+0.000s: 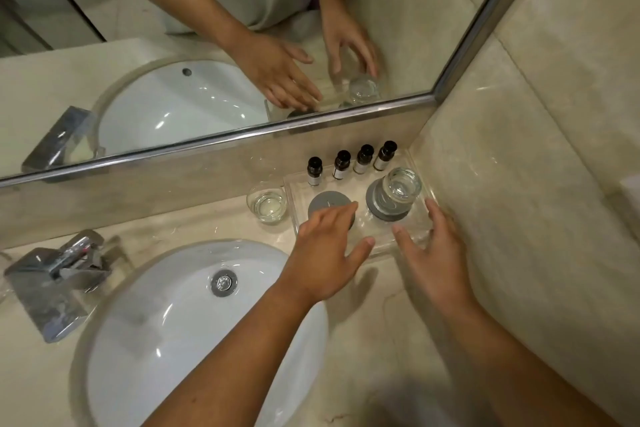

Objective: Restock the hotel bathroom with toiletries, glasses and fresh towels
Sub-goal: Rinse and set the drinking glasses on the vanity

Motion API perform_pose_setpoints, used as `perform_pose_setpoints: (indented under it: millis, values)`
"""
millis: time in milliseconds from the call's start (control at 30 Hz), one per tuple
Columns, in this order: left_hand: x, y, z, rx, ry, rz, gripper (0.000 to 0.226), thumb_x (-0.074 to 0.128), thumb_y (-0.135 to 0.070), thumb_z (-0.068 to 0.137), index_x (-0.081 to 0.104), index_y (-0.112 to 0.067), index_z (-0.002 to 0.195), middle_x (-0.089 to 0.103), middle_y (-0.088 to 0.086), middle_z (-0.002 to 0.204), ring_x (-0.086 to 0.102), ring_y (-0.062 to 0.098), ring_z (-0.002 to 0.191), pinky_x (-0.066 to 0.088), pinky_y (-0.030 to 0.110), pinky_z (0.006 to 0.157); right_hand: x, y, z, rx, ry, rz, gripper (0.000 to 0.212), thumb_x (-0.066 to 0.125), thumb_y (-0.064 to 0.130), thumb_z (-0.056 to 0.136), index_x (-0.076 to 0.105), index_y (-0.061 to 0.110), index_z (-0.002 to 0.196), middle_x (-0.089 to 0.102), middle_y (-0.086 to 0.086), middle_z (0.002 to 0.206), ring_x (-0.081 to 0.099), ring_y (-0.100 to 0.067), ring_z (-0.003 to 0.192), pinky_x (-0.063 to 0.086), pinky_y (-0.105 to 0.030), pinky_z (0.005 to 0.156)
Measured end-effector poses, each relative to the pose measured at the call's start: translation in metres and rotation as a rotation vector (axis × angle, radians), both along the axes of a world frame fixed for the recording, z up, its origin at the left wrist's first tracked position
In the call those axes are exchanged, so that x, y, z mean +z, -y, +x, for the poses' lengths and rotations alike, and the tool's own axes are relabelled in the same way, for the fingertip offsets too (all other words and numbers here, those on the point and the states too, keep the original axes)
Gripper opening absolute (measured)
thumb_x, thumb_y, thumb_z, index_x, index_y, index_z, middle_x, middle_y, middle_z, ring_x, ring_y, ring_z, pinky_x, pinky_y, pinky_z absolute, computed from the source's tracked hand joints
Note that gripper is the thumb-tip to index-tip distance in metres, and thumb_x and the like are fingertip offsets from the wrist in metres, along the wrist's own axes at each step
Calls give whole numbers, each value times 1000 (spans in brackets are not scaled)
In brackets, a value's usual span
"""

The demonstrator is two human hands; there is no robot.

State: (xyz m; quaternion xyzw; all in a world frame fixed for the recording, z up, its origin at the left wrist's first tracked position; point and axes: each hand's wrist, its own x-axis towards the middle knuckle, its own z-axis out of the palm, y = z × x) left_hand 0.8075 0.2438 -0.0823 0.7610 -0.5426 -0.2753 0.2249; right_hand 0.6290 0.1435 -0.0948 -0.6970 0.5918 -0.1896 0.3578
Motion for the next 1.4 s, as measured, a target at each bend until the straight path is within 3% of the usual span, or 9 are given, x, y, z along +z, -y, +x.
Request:
perform_pose_setpoints:
  millis: [100, 167, 300, 500, 633, 833, 1033, 1400]
  values:
    - [3, -27, 9, 4, 92, -23, 73, 31, -68, 95, 40, -27, 155, 42, -8, 159, 31, 16, 146, 26, 38, 119, 9, -29, -5, 88, 2, -109, 54, 73, 33, 95, 57, 16, 143, 56, -2, 146, 52, -20, 136, 37, -28, 114]
    - [4, -46, 13, 16, 147, -9, 76, 28, -69, 95, 39, -28, 157, 37, -5, 163, 28, 19, 149, 22, 38, 120, 12, -46, -2, 201, -10, -128, 49, 68, 37, 98, 58, 19, 142, 55, 4, 147, 50, -15, 139, 37, -29, 116]
    - [9, -78, 23, 77, 242, 49, 77, 23, -72, 96, 36, -29, 159, 32, -1, 167, 23, 22, 153, 16, 38, 123, 17, -67, 19, 460, -103, -163, 53, 59, 49, 99, 53, 27, 148, 47, 8, 156, 41, -11, 146, 35, -36, 121]
    - [18, -117, 50, 162, 306, 168, 86, 9, -78, 91, 23, -33, 163, 18, 0, 173, 11, 23, 159, 6, 42, 127, 35, -89, 77, 712, -182, -256, 59, 45, 57, 99, 53, 26, 148, 46, 5, 158, 40, -17, 146, 33, -39, 120]
    - [21, -131, 73, 237, 331, 181, 83, 11, -76, 93, 24, -34, 163, 16, -1, 173, 10, 23, 159, 5, 42, 127, 38, -90, 119, 783, -249, -303, 55, 55, 46, 101, 49, 25, 151, 41, -5, 162, 36, -24, 150, 33, -47, 121]
    - [15, -137, 105, 290, 353, 220, 71, 24, -69, 101, 26, -32, 162, 18, 0, 173, 10, 23, 159, 4, 42, 127, 35, -78, 171, 830, -366, -283, 60, 59, 42, 101, 40, 34, 156, 28, -7, 168, 25, -29, 155, 25, -46, 122]
    - [-1, -135, 122, 314, 346, 208, 81, 16, -71, 94, 38, -27, 158, 33, 3, 167, 25, 27, 154, 17, 46, 125, 23, -65, 199, 823, -511, -230, 64, 63, 43, 99, 35, 40, 156, 24, -13, 166, 26, -33, 152, 30, -48, 119]
    - [-21, -137, 128, 359, 227, 244, 83, 12, -75, 93, 32, -31, 160, 26, -1, 170, 16, 23, 157, 10, 43, 127, 11, -53, 226, 806, -577, -185, 66, 75, 30, 91, 41, 40, 146, 44, -12, 148, 42, -33, 133, 42, -43, 106]
